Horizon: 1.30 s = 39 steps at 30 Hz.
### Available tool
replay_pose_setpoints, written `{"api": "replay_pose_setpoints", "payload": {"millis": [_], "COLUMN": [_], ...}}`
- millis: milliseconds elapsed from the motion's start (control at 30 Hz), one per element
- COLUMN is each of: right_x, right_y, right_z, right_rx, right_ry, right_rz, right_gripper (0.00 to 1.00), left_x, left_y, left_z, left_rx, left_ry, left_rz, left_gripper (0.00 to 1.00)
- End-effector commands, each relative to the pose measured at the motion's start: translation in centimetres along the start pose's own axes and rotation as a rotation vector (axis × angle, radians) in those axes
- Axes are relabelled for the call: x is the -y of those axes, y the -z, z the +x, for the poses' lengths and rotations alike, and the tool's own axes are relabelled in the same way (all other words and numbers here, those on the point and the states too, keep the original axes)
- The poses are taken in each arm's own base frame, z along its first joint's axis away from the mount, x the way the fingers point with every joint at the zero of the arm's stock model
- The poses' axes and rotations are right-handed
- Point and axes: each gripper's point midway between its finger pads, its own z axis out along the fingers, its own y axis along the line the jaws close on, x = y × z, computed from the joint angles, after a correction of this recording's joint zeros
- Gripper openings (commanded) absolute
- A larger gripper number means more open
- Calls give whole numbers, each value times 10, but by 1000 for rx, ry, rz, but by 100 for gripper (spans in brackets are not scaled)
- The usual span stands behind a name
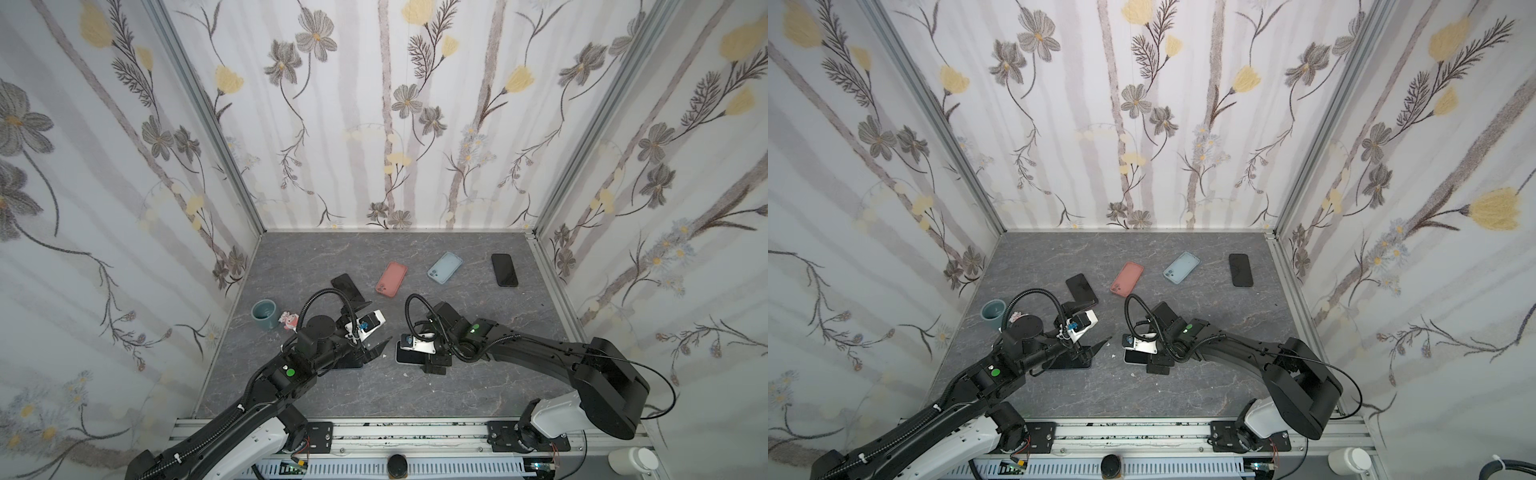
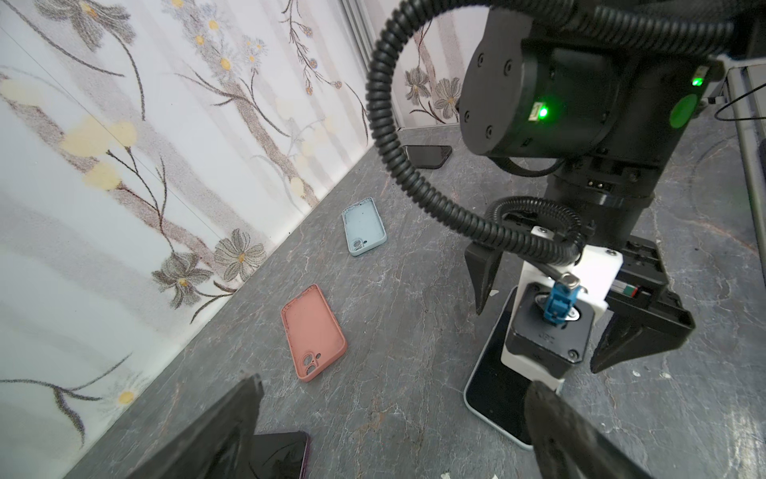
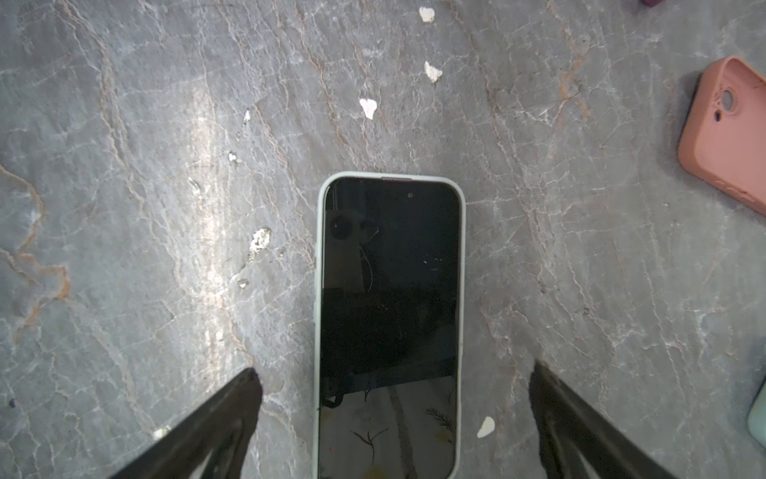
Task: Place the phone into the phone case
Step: 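Lower the right gripper over the cased phone and grasp it, then lift the cased phone with the right gripper and carry it farther from the robot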
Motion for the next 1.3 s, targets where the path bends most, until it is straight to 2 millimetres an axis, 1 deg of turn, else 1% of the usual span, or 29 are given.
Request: {"api": "replay_pose_setpoints", "payload": {"millis": [0,400,433,467,733,833,933,1033,1100,1133,1167,1200,1267], "right_x": [-5,-1,-4,-5,-9,-10,-13,-12,-4,8,12,15,17], "right_y": [-3,-16,-23,-25,-36,-41,-45,-50,-53,-53,-53,-54,-54], "right_z": [1,1,5,6,10,15,19,22,23,31,33,36,40], "right_rx": [-12,-44,-64,-73,-116,-141,-165,-193,-227,-244,-255,-267,-278], "right_ry": [4,11,3,-1,-37,-49,-63,-89,-138,-194,-229,-258,-300], "right_rz": [-46,-92,-115,-128,-179,-187,-208,-218,-186,-161,-143,-131,-119], "right_gripper": [100,100,100,100,100,100,94,82,74,73,72,72,67], "left_x": [2,2,3,2,3,2,2,1,2,1,1,1,1], "left_y": [-2,-5,-5,-5,-6,-6,-6,-6,-6,-6,-6,-6,-6], "left_z": [0,8,9,8,11,12,12,13,13,14,13,15,14], "left_rx": [2,-25,-27,-27,-36,-40,-42,-44,-46,-47,-47,-50,-51], "left_ry": [-6,-7,-7,-7,-7,-7,-8,-9,-8,-8,-10,-9,-11], "left_rz": [10,8,9,9,9,4,4,1,1,0,-2,-3,-5], "left_gripper": [100,100,100,100,100,100,100,100,100,100,100,100,100]}}
